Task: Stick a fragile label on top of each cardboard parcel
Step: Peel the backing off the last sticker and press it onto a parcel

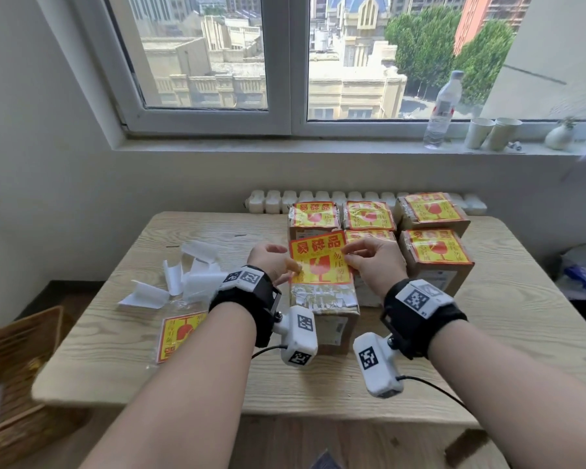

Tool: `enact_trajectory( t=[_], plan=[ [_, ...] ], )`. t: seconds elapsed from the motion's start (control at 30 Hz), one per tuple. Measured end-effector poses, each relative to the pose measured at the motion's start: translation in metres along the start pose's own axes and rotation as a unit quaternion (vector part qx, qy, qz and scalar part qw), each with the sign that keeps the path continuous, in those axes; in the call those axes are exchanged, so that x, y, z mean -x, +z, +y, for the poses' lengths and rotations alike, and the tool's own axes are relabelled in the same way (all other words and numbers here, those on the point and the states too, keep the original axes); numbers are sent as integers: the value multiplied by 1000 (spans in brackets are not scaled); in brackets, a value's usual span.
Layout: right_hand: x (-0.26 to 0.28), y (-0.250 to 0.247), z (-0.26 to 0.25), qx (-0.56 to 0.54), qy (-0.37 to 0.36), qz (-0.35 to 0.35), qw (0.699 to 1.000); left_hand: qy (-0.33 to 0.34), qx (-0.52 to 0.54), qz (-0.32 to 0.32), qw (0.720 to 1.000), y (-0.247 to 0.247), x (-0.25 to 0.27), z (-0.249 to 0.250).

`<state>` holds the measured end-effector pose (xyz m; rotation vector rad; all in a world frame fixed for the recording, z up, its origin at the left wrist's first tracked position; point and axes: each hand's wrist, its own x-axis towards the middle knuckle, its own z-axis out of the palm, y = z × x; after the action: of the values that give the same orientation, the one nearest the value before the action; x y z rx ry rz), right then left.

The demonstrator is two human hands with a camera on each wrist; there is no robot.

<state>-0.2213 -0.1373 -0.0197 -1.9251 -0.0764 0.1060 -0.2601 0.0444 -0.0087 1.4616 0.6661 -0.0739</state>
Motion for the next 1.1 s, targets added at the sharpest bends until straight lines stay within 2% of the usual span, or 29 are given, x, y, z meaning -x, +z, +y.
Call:
enact_trajectory(
  t=[0.23,0.37,0.57,0.77,1.1],
  plan=[
    [-1,-3,6,-34,20,-5,999,20,7,1,1000,-4,5,-9],
    [-1,-3,19,0,45,-38,998,34,-43,3,998,-5,0,-17],
    [3,-1,34,58,71,-46,995,18,-86,-6,996,-1,-1,-27],
    [2,0,37,105,61,-37,992,24,-121,2,992,4,0,-32],
    [4,0,42,122,64,-35,990,44,-175,17,983,5,-4,-37]
  ],
)
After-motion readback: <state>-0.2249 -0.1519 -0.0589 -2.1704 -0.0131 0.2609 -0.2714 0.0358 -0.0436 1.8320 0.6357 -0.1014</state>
